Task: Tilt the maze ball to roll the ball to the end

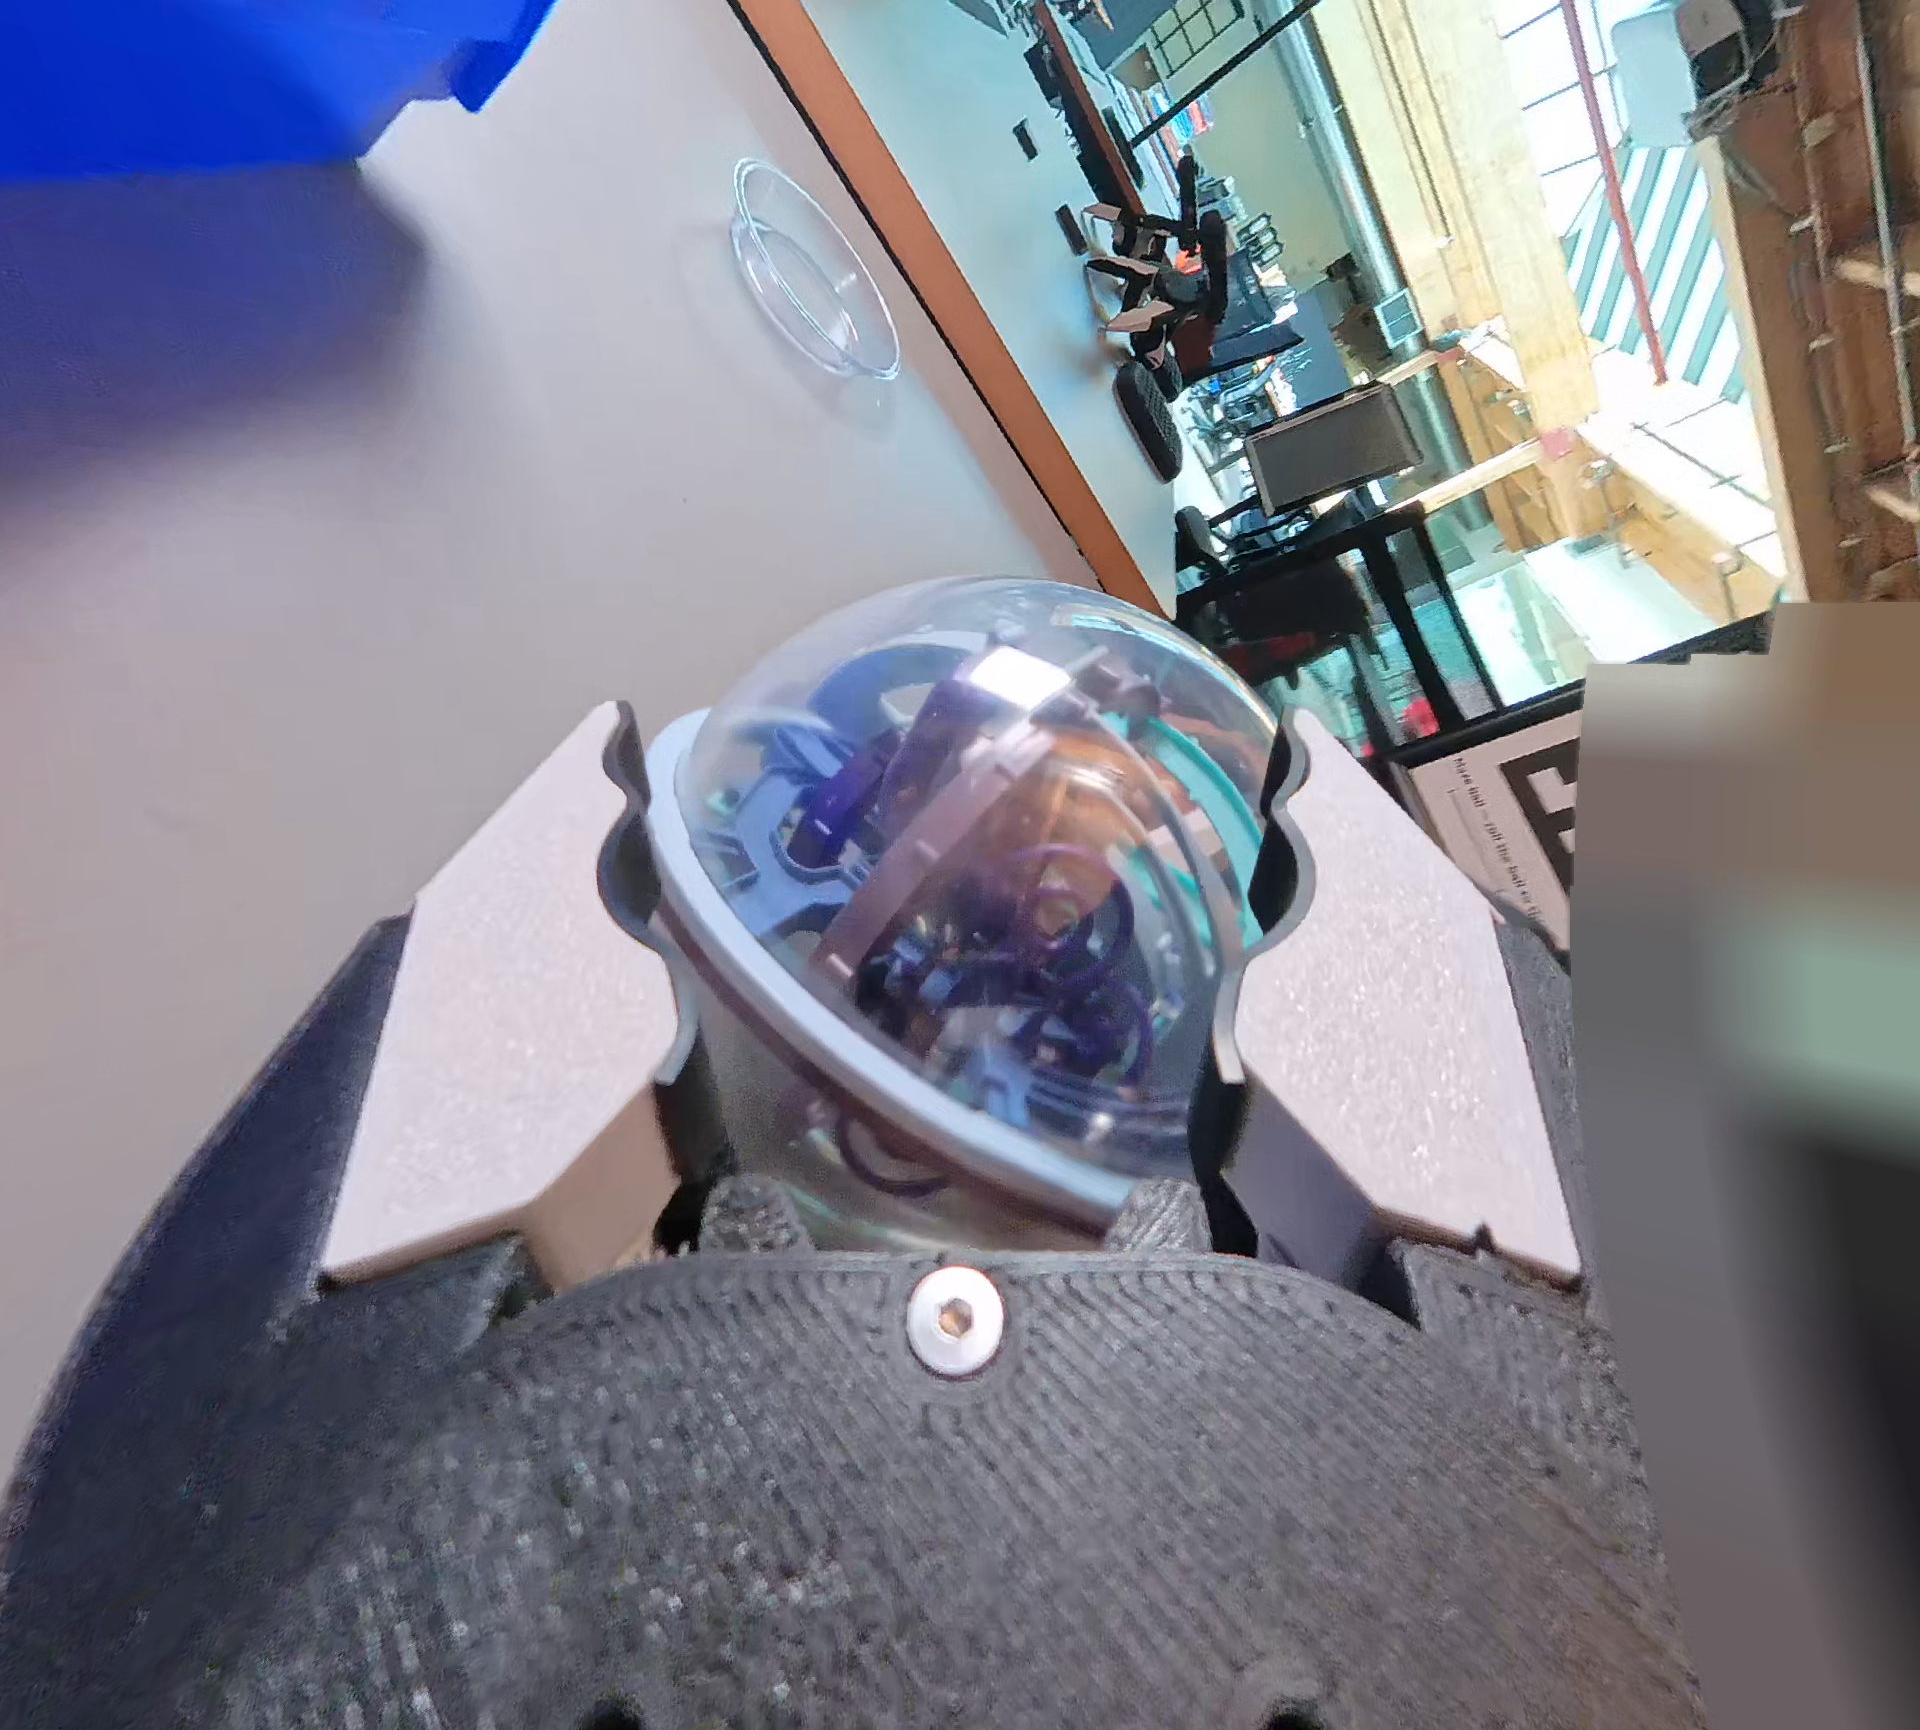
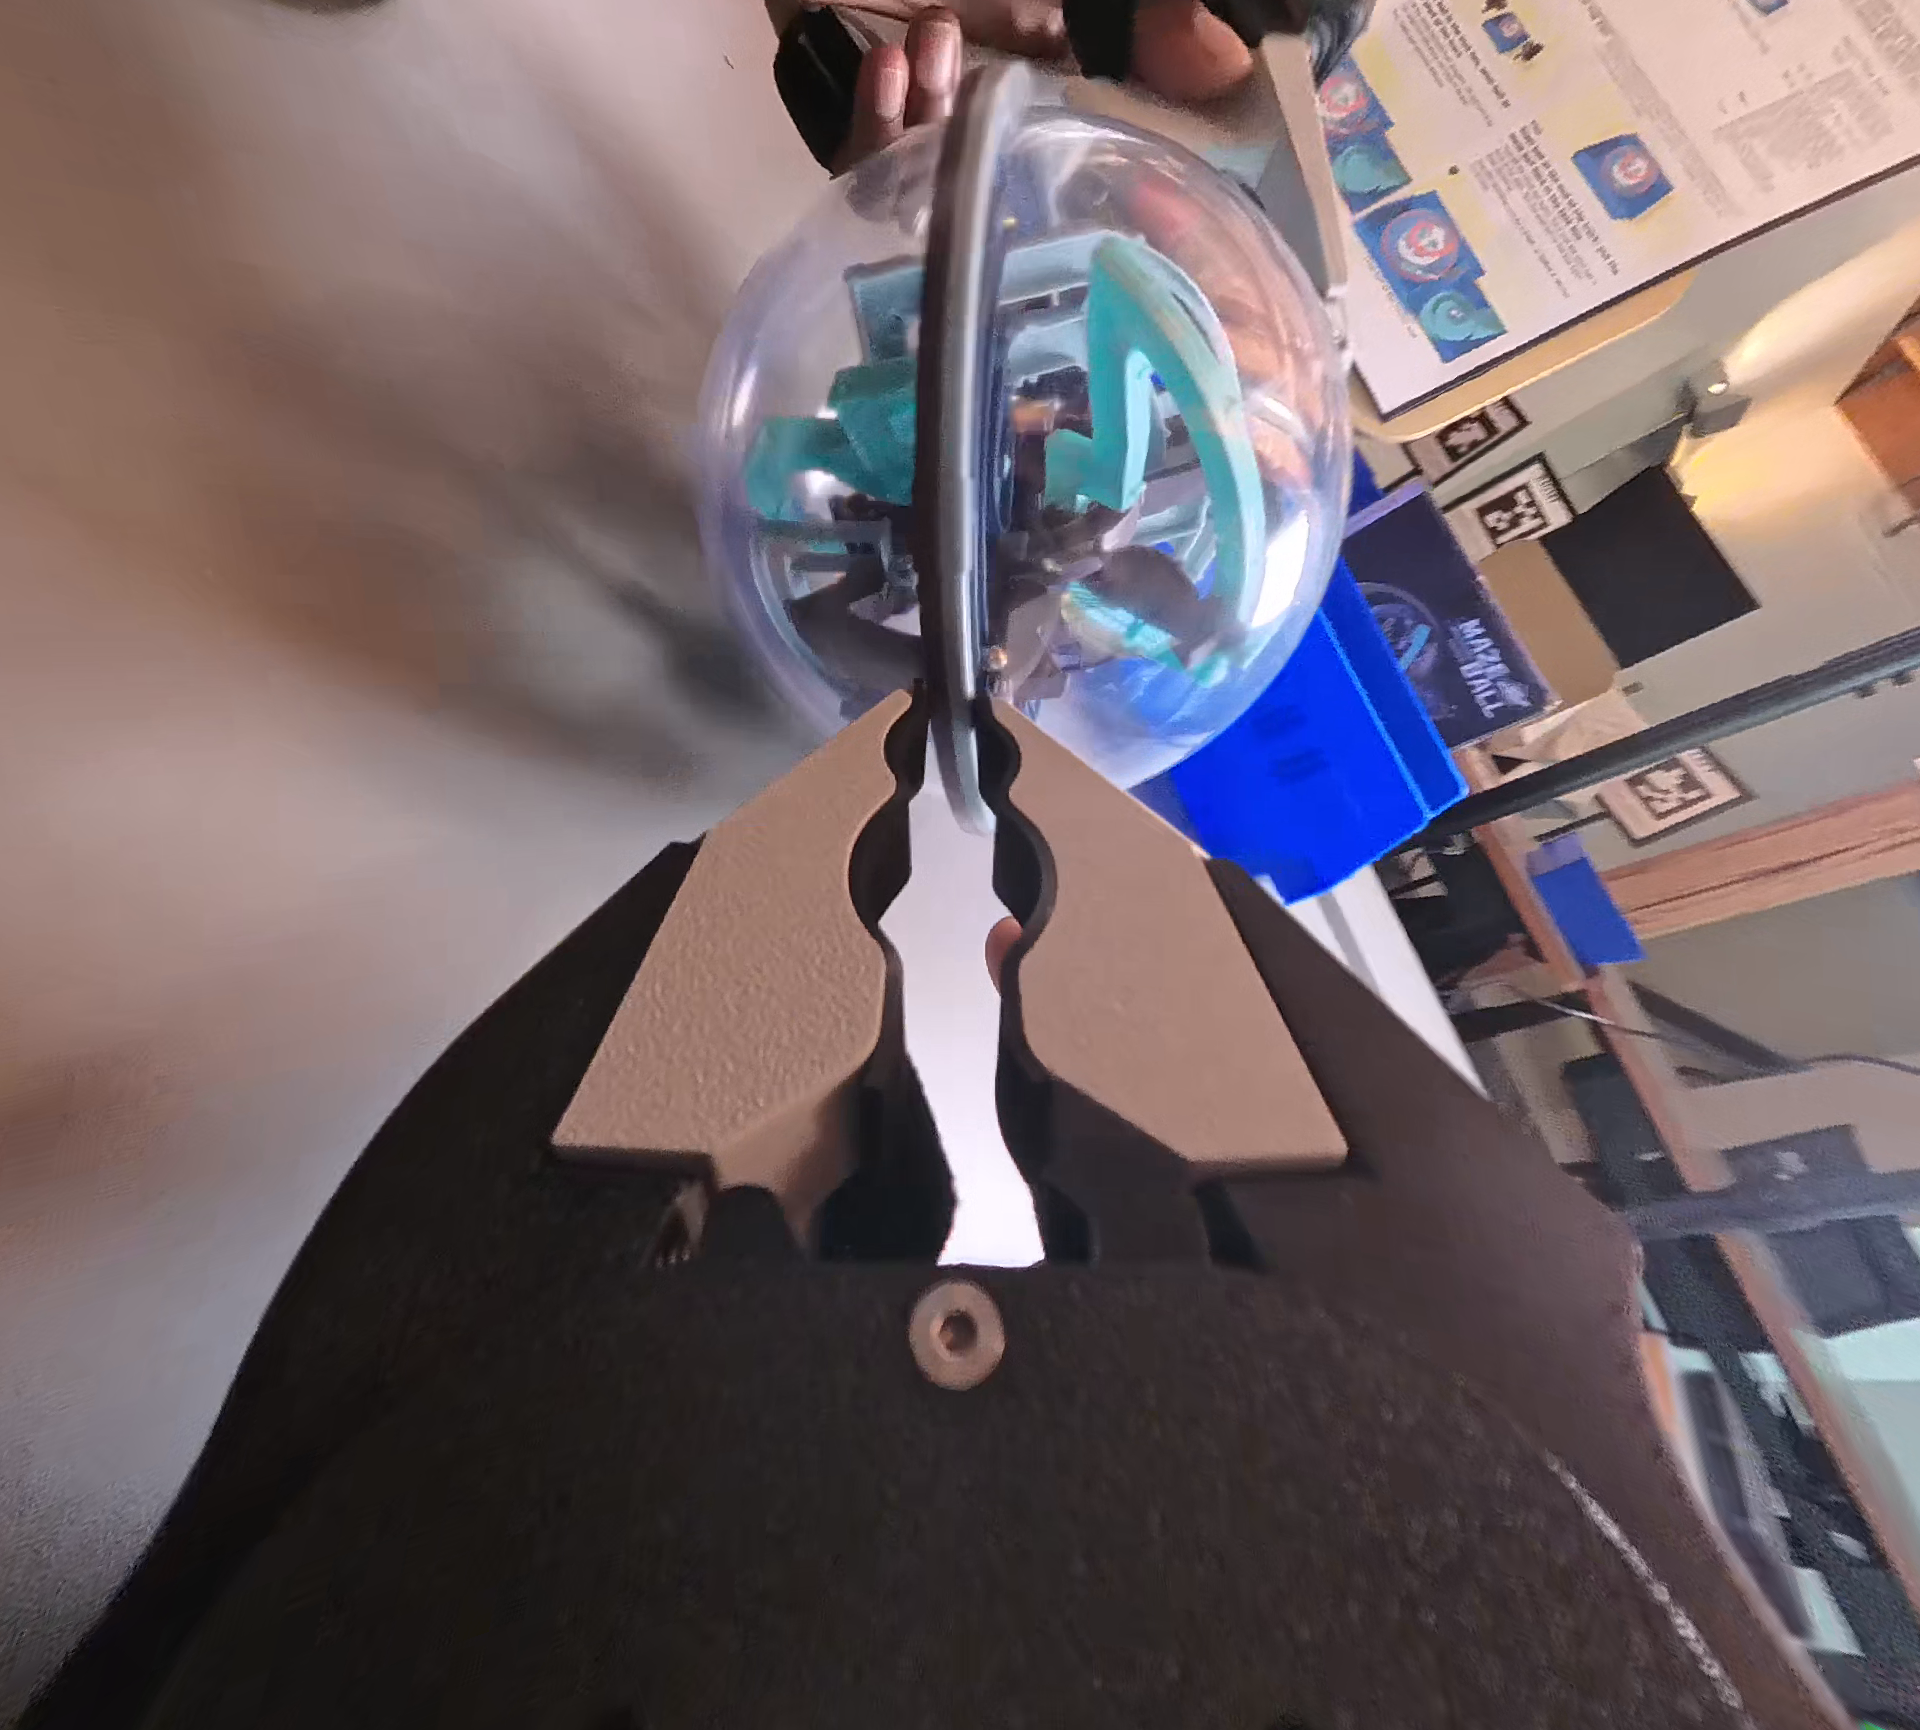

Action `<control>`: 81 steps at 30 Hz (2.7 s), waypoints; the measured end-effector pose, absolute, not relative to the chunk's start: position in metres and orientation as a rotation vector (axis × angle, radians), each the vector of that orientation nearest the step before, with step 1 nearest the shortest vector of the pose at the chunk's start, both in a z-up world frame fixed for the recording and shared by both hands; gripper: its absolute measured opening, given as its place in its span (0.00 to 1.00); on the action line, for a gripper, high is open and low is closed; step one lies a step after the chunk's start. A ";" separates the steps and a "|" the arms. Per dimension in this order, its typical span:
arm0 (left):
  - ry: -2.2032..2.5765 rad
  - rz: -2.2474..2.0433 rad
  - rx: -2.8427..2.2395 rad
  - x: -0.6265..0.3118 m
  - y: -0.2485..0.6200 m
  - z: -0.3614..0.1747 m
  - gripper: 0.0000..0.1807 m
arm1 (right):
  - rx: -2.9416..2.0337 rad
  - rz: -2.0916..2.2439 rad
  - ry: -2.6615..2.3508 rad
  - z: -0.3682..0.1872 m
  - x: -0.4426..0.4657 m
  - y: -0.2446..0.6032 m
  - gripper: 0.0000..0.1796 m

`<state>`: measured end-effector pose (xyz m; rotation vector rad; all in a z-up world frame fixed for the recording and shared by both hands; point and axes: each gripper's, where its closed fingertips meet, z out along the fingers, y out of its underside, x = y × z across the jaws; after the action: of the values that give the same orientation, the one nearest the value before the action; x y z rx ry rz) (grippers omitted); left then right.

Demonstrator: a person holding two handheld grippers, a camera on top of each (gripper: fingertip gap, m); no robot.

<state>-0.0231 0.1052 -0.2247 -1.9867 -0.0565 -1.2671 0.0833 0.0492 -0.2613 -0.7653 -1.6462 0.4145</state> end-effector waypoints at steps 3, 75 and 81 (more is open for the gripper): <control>0.021 -1.252 -1.911 -0.024 0.100 -0.213 0.67 | -0.813 0.489 -1.656 -0.263 0.083 0.049 0.03; 0.865 -0.829 -2.075 0.009 0.112 -0.197 0.71 | -0.953 1.311 -2.043 -0.263 0.028 0.102 0.62; 0.910 -0.643 -2.098 -0.031 0.066 -0.209 0.75 | -0.994 1.352 -2.032 -0.275 0.025 0.102 0.58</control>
<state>-0.0306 0.0660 -0.2091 -2.0983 0.9102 -0.6432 0.0251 0.1017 -0.2746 -0.9938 -2.0322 1.3524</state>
